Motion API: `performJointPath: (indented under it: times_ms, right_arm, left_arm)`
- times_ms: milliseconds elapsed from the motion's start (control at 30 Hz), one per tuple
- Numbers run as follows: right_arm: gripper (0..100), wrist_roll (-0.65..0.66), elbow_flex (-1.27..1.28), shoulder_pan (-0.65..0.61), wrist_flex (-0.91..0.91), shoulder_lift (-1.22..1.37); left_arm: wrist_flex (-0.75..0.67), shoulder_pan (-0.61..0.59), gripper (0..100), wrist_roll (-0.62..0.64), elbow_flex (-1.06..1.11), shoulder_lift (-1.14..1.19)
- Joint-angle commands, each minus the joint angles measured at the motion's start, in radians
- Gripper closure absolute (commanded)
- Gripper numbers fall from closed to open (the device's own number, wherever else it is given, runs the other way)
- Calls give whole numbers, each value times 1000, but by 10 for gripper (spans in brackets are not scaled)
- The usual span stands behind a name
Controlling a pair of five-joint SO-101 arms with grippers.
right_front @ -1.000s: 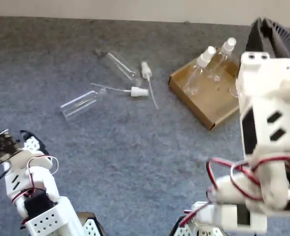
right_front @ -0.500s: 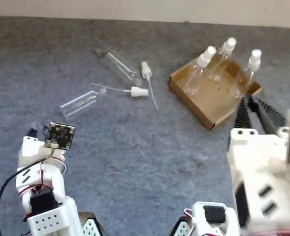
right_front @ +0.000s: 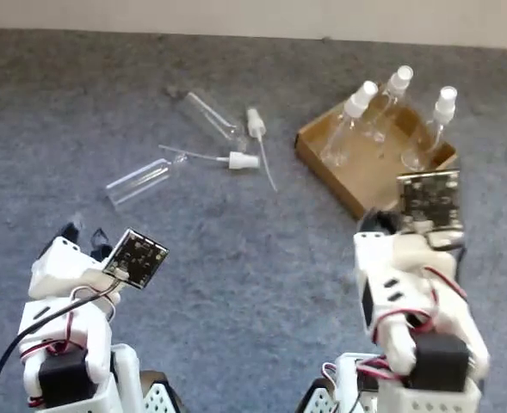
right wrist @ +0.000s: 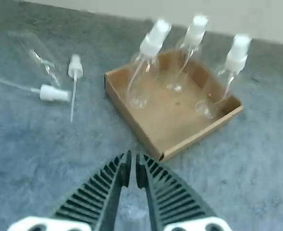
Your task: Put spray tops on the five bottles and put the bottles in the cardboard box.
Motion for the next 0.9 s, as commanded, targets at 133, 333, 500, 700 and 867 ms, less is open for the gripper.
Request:
performJointPath:
  times_ms: [133, 333, 500, 700, 867]
  right_arm:
    - [975, -38, 285, -111, -159, -93]
    - [974, -129, 380, -176, -251, -128]
    - [974, -129, 495, -197, -329, -160]
    - [974, -137, 622, -246, -409, -223]
    - [974, -137, 708, -249, -437, -283]
  left_arm:
    - [35, 18, 905, -103, -67, 10]
    - [74, 21, 905, -103, -223, 163]
    - [77, 22, 905, -106, -383, 450]
    - [74, 22, 905, -229, -533, 742]
    - [69, 24, 905, -265, -645, 938]
